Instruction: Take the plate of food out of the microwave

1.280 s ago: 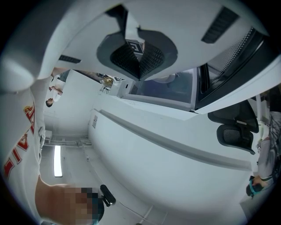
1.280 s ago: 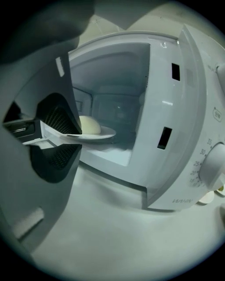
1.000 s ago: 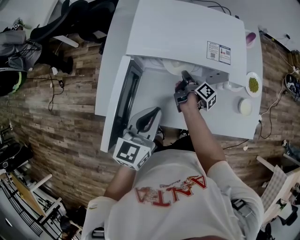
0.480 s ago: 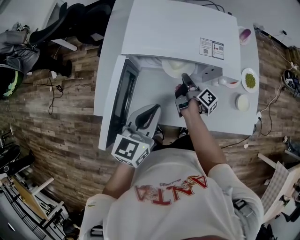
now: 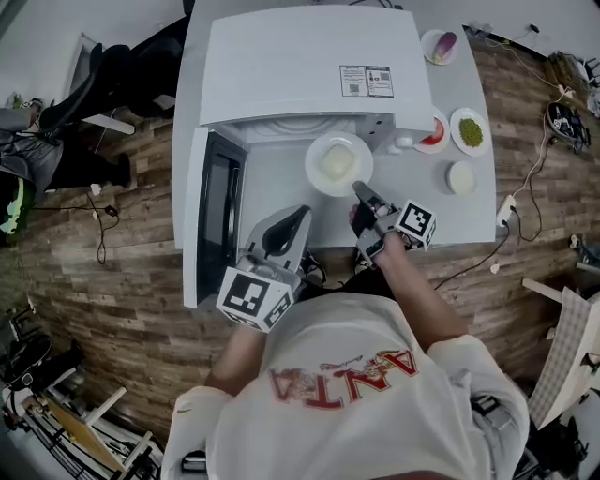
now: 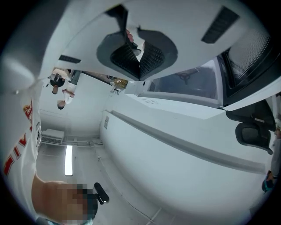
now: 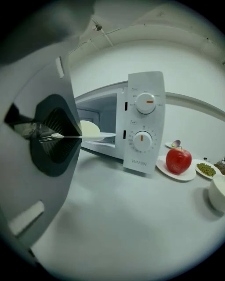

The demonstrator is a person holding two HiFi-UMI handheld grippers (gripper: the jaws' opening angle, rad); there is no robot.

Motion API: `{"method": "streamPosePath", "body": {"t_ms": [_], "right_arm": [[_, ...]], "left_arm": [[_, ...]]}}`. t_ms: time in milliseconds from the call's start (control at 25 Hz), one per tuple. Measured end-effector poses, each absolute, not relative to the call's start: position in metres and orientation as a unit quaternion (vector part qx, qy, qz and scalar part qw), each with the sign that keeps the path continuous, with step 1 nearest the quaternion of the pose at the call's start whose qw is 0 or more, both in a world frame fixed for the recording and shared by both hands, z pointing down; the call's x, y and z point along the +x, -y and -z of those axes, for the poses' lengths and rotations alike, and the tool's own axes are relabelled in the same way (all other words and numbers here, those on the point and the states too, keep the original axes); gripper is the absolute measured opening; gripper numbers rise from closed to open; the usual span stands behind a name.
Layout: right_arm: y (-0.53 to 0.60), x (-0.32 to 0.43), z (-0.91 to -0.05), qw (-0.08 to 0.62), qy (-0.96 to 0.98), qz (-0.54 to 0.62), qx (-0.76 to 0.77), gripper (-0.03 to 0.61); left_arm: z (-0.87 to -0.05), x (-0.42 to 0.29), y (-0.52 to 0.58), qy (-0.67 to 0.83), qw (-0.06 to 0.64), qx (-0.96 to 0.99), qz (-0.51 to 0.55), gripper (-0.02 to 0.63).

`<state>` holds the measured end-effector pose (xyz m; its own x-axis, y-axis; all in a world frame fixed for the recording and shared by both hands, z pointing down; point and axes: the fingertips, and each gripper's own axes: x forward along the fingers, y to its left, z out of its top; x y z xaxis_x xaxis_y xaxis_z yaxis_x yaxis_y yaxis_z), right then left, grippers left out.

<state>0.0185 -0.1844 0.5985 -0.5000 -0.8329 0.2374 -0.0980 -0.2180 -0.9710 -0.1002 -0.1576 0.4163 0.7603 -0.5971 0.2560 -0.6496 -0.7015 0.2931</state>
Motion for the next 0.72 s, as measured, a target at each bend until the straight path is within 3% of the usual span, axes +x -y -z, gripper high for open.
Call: {"method": "streamPosePath", "body": {"t_ms": [360, 720], "right_arm": [[0.108, 0.084, -0.627, 0.27, -0.532, 0.664, -0.45, 0.017], [0.068, 0.161, -0.651, 0.317, -0.484, 0.633, -0.514, 0.017]], "left_arm": [[-0.417, -0.042, 0.144, 0.285, 0.174, 0.939, -0.083, 0.009], [-0.416, 0.008, 0.13, 0.236, 0.169, 0.953, -0.09, 0.009]]}}
